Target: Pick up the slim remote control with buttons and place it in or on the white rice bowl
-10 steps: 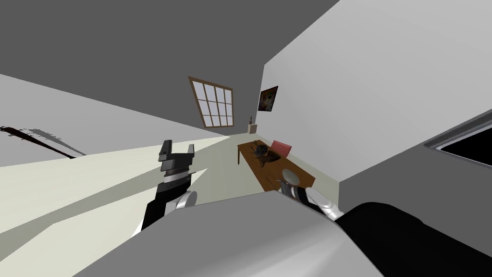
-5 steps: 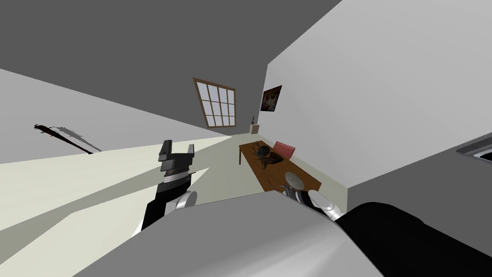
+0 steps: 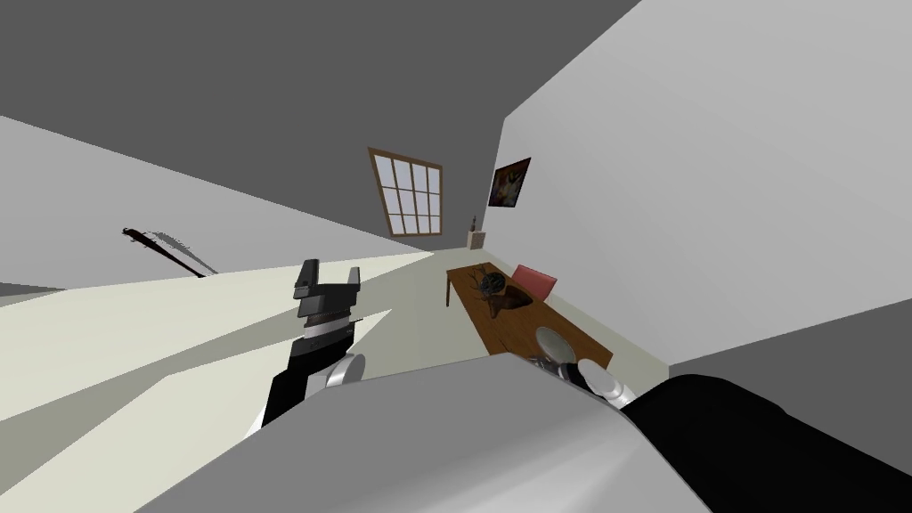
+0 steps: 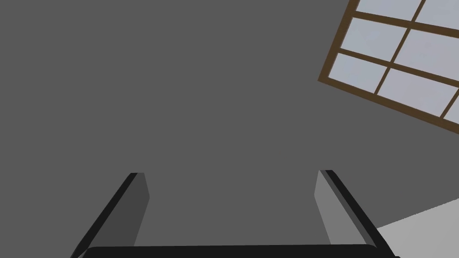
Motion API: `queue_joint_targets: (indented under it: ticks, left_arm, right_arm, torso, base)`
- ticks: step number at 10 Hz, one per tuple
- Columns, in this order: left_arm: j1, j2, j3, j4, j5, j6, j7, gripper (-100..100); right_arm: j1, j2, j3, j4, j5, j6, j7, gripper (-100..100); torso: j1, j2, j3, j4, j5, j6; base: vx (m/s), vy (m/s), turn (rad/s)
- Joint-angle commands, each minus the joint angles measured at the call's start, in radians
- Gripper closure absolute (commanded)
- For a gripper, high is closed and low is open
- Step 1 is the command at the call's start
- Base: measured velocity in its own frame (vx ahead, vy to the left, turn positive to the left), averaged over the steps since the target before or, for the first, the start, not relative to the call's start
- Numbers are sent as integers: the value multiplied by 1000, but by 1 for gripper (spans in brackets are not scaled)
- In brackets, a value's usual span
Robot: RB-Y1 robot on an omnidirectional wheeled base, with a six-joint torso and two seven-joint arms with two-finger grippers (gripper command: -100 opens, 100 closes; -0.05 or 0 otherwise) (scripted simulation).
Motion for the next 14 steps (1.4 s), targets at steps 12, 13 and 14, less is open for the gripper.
queue_joint_targets:
  ticks: [12, 13, 14]
  left_arm:
    - [0, 0, 0, 0, 0, 0, 0, 0]
    - [0, 0, 0, 0, 0, 0, 0, 0]
    - [0, 0, 0, 0, 0, 0, 0, 0]
  right_arm:
    - [22, -39, 34, 118, 224, -22, 73, 0]
    - [20, -15, 49, 134, 229, 7, 74, -100]
    - [19, -3, 57, 143, 232, 22, 74, -100]
  torso:
    - [2, 2, 1, 0, 0, 1]
    - [2, 3, 2, 1, 0, 1]
    - [0, 3, 2, 1, 0, 1]
  base:
    - [51, -6, 73]
    - [7, -29, 52]
    - [16, -58, 57]
